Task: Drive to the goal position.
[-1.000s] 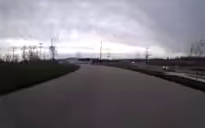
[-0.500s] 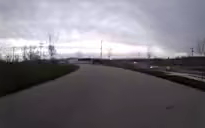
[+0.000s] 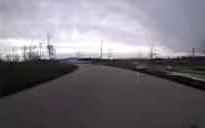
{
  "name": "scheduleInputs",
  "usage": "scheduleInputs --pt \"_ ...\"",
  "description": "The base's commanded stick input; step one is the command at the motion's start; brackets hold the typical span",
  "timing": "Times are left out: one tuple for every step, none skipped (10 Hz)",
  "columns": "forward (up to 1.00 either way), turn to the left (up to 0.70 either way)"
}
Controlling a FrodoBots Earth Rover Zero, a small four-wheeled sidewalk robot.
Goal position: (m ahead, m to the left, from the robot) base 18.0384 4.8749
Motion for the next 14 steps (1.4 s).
scheduleInputs --pt "1.0 0.0" --pt "1.0 0.0" --pt "1.0 0.0" --pt "1.0 0.0" --pt "1.0 0.0" --pt "1.0 0.0" --pt "1.0 0.0" --pt "1.0 0.0" --pt "1.0 0.0" --pt "1.0 0.0" --pt "1.0 0.0" --pt "1.0 0.0" --pt "1.0 0.0" --pt "1.0 0.0"
